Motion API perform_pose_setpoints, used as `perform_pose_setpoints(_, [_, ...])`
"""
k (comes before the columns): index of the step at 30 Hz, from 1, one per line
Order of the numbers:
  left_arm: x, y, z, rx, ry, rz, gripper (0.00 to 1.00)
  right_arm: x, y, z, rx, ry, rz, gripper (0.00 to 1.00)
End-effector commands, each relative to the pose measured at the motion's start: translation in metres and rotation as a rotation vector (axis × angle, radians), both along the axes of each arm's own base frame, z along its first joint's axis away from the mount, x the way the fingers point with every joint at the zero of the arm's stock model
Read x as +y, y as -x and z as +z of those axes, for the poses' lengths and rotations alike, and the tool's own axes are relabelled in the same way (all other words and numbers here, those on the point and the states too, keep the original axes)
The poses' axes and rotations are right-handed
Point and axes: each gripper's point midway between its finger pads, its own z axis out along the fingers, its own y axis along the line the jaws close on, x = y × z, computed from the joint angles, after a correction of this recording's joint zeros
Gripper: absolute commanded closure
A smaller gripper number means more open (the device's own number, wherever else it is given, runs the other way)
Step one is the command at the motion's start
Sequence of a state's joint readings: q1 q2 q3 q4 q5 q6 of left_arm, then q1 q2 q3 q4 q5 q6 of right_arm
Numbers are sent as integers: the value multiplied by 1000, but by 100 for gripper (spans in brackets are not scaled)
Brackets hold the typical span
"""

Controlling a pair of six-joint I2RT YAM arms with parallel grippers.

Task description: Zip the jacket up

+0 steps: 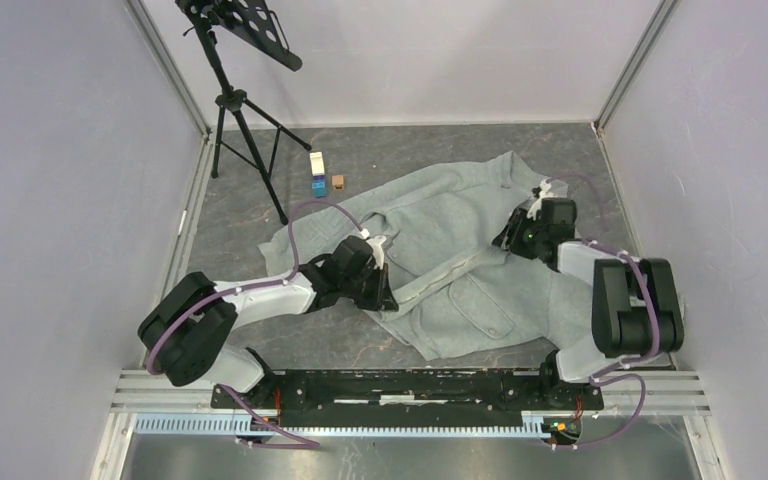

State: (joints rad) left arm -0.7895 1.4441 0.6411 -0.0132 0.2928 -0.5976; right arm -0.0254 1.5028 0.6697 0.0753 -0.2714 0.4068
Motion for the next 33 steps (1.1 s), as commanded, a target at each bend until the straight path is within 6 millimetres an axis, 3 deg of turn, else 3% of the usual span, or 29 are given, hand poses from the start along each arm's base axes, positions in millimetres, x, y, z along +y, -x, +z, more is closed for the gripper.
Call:
perform_pose_setpoints(1, [6, 15, -4, 90, -12, 24, 98, 29, 8, -28, 83, -67, 28, 73])
perform_pose_setpoints(2, [8, 15, -5, 88, -23, 32, 98, 22, 10, -33, 115, -16, 16, 81])
perform_pose_setpoints(5, [15, 14, -8, 83, -56, 48, 98, 11, 1, -12, 51, 79, 50, 77])
perform_pose_setpoints(8, [19, 15, -9, 81, -73, 52, 98, 3, -12, 31, -55, 152, 79, 58])
perform_pose_setpoints(10, [21, 16, -6, 82, -75, 53, 98, -17, -19, 50, -81, 209, 5, 36])
perform_pose_setpoints(13, [20, 18, 0, 78, -61, 48, 98, -41, -30, 57, -90, 177, -85, 30])
perform_pose_setpoints(18, [19, 21, 6, 88, -59, 28, 98, -54, -56, 52, -59, 124, -173, 43])
perform_pose_setpoints(20, [20, 22, 6, 92, -63, 20, 98, -55, -68, 49, -64, 114, -186, 60])
perform_pose_setpoints(22, [20, 23, 5, 93, -68, 15, 98, -58, -76, 45, -61, 111, -215, 69])
perform_pose_setpoints(24, [21, 23, 3, 94, -75, 14, 98, -61, -82, 39, -49, 128, -231, 68])
perform_pose_setpoints(30, [16, 21, 0, 111, -77, 3, 98, -45, -91, 16, -10, 134, -229, 50])
perform_pose_setpoints(33, [14, 20, 0, 112, -75, 1, 98, -54, -98, 8, 7, 228, -263, 44])
